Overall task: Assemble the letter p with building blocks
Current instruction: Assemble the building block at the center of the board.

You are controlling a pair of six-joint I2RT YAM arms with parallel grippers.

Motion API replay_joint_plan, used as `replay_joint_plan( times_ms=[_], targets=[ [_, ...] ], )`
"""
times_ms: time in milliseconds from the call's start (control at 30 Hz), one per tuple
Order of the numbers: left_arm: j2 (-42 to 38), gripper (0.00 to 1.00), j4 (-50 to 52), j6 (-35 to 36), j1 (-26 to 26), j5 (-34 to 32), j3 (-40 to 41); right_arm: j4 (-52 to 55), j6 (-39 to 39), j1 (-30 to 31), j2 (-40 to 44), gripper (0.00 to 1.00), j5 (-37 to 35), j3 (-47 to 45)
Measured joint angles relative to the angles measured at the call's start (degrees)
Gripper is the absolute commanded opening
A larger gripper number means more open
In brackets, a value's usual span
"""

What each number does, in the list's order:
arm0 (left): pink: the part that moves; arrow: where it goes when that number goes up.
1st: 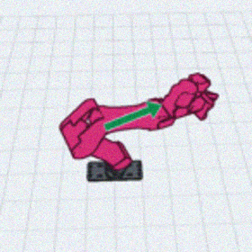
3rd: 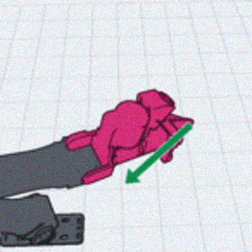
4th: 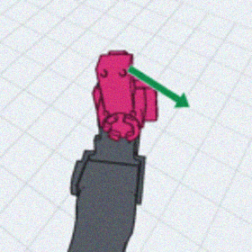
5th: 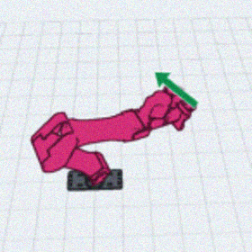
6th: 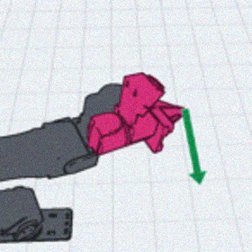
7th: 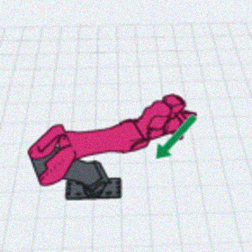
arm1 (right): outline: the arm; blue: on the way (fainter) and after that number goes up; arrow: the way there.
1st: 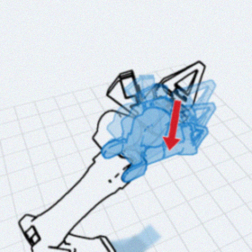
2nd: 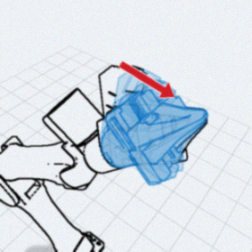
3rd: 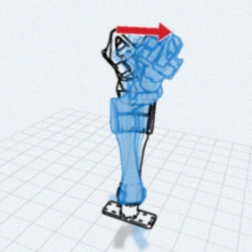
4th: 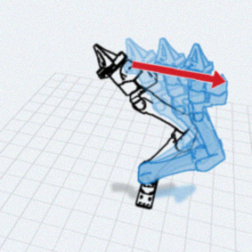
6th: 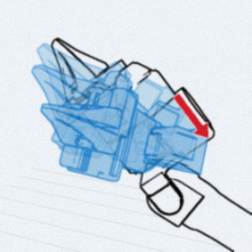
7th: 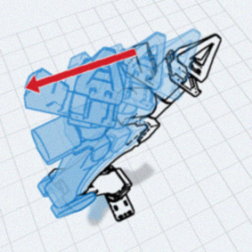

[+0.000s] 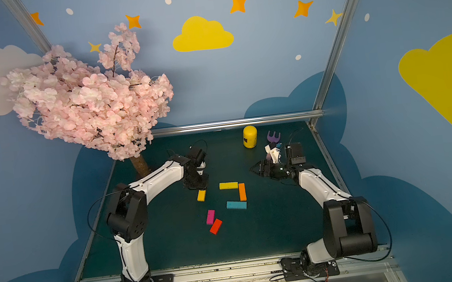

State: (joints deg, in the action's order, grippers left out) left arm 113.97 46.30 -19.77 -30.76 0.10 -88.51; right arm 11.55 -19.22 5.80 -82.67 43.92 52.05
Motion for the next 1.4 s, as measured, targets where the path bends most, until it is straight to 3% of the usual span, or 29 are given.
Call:
replay_joint_plan(
  times_ms=[433, 1400],
  targets=[
    [1.6, 0.17, -2.12, -4.59, -5.38, 3.19, 0.0, 1.25, 0.17, -0.46, 0.37, 0.84, 0.02, 0.0],
    [4.94, 0.16, -7.23, -10.58, -7.89, 3.17, 2.93, 2.45, 1.51, -0.85, 1.01, 0.84, 1.2, -0.98]
  ],
)
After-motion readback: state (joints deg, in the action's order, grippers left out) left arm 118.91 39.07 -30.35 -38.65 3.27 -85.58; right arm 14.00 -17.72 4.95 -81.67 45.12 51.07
